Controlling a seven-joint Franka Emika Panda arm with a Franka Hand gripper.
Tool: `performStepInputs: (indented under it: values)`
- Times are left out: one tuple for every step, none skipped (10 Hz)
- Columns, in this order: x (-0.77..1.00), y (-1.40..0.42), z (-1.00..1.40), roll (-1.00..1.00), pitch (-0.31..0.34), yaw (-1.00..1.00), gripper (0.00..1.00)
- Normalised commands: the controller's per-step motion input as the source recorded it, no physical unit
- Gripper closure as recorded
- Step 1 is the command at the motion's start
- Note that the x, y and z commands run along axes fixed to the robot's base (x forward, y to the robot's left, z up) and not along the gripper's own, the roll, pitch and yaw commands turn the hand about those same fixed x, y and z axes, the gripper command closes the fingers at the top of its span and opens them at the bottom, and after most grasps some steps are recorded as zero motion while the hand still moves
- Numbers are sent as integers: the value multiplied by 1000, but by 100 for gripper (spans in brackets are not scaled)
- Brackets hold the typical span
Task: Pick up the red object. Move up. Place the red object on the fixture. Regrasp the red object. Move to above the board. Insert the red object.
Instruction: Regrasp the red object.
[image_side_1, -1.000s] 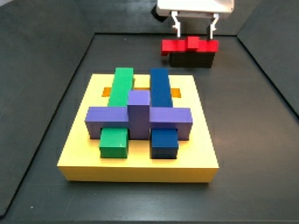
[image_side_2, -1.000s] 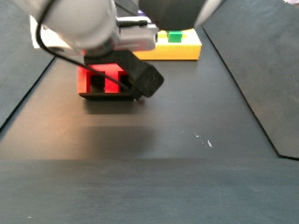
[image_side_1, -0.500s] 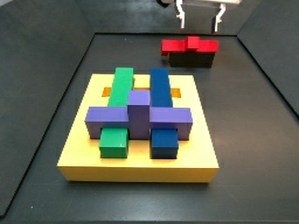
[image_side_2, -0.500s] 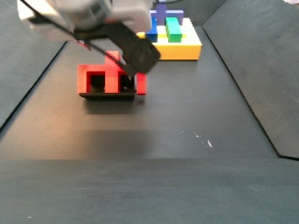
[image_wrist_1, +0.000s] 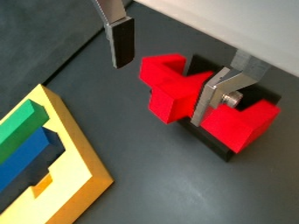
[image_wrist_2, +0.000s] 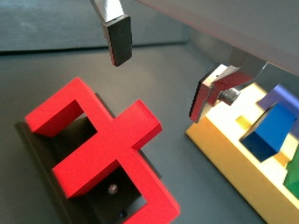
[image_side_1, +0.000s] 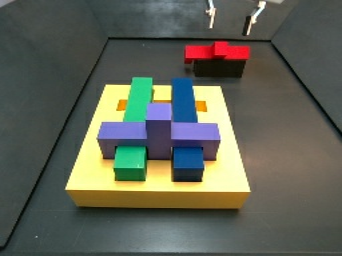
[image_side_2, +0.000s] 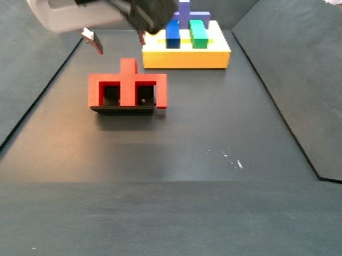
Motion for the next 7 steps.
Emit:
performStepInputs:
  values:
    - [6, -100, 29, 1000, 260, 20, 0]
    - [6, -71, 0, 1000, 214, 0, 0]
    - [43, -49, 6, 1000, 180, 0, 0]
    - [74, -17, 23, 920, 166, 0, 0]
    - [103, -3, 66, 817, 154, 0, 0]
    - [137, 0, 91, 737, 134, 0, 0]
    - [123, 0, 77, 714, 103, 0, 0]
